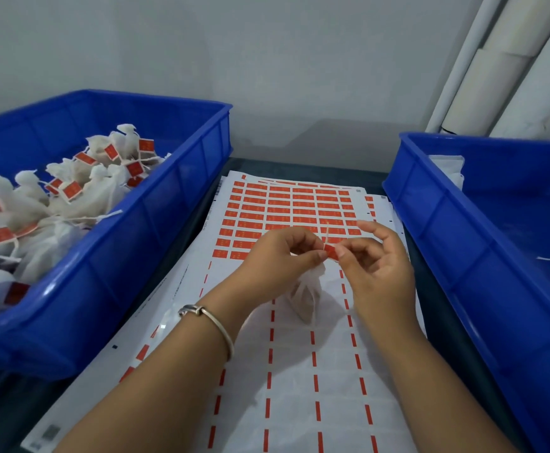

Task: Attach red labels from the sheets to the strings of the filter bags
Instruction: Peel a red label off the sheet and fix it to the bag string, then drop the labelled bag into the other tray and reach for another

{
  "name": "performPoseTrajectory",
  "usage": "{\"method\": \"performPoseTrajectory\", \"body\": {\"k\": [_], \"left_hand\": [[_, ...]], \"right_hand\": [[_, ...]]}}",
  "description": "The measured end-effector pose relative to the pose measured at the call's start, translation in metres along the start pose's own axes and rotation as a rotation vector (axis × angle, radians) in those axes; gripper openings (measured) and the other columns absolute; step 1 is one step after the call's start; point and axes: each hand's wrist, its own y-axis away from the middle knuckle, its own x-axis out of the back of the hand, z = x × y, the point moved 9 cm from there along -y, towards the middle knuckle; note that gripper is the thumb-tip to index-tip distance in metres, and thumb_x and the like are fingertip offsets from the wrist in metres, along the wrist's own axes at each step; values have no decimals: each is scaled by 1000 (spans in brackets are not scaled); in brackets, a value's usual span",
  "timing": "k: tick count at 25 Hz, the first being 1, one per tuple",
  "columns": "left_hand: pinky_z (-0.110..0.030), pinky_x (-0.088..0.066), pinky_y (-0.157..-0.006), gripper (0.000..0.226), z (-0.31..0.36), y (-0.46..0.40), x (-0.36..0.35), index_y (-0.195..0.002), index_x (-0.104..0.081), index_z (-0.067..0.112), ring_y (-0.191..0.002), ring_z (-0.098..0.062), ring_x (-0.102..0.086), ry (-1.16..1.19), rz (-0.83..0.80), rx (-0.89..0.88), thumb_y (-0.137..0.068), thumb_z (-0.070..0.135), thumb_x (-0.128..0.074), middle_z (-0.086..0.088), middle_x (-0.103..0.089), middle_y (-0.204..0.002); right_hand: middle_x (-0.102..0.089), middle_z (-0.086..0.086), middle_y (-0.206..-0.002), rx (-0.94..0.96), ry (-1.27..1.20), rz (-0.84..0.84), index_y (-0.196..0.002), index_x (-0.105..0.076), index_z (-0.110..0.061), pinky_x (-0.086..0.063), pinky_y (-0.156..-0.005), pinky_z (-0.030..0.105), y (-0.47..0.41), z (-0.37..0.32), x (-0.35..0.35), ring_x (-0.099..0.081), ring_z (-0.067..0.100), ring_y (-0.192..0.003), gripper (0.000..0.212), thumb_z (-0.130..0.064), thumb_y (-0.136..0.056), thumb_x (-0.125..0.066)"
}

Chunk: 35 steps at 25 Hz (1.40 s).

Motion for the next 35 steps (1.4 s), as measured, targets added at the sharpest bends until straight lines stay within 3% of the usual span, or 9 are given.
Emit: {"method": "performPoseTrajectory", "body": {"k": [4, 7, 12, 15, 20, 23, 27, 31, 35], "left_hand": [[-2, -38, -46, 19, 8, 8, 10, -70, -61, 33, -67, 8, -58, -51, 28, 7, -85, 25, -65, 25, -62, -65], [-6, -38, -54, 19, 12, 17, 14, -71, -58, 34, -67, -4, -59, -162, 35, 9, -88, 26, -62, 18, -60, -68], [-13, -41, -63, 6, 11, 31, 6, -87, -58, 30, -73, -7, -55, -320, 11, -1, -92, 27, -57, 13, -57, -78], [-12, -40, -62, 6, 16, 35, 25, -89, -57, 29, -72, -8, -55, -335, 53, 30, -93, 25, -55, 11, -56, -81], [-13, -47, -62, 14, 52, 56, 107, -79, -56, 32, -71, -2, -60, -81, 322, 11, -90, 22, -58, 12, -61, -78], [-9, -44, -52, 20, 87, 82, 168, -77, -52, 35, -62, 0, -59, -167, 579, -134, -90, 21, -57, 14, -59, -74], [-29, -52, -61, 13, 108, 119, 259, -82, -55, 24, -61, -9, -62, -286, 868, -208, -91, 16, -57, 4, -63, -75], [-42, -50, -77, 13, 92, 146, 342, -99, -58, 14, -85, -28, -60, -775, 1099, -24, -94, 22, -50, -11, -66, -92], [-35, -41, -66, 21, 13, 132, 379, -101, -59, 6, -74, -25, -52, -1102, 844, 432, -88, 23, -61, -11, -60, -86]], "right_hand": [[-61, -41, -86, -20, 5, -36, -99, -49, -49, -44, -65, -1, 4, -2, -4, -58, -18, -88, 32, -49, -70, -61], [-60, -40, -85, -23, 20, -119, -99, -52, -47, -42, -62, -2, 10, -1, -16, -57, -20, -88, 31, -49, -69, -61], [-64, -36, -82, -97, -5, -229, -86, -64, -32, -42, -56, 0, 18, 13, -29, -60, -14, -84, 20, -45, -71, -58], [-65, -33, -84, -99, 34, -285, -92, -63, -36, -41, -55, 0, 19, 16, -35, -62, -10, -84, 27, -51, -71, -56], [-59, -24, -103, -127, 140, -412, -117, -47, -41, -42, -58, 5, 20, 27, -49, -62, 2, -86, 45, -55, -75, -50], [-62, -18, -103, -138, 193, -443, -123, -43, -40, -38, -64, 7, 20, 32, -52, -63, 6, -85, 50, -56, -76, -45], [-66, -14, -98, -148, 178, -451, -124, -46, -36, -44, -70, 16, 19, 32, -54, -65, 13, -84, 52, -54, -76, -43], [-67, -13, -93, -144, 179, -448, -124, -48, -33, -46, -73, 18, 18, 31, -55, -66, 15, -81, 50, -51, -77, -43], [-68, -11, -92, -177, 172, -430, -123, -50, -31, -47, -74, 20, 17, 36, -54, -66, 16, -80, 49, -49, -77, -45]]}}
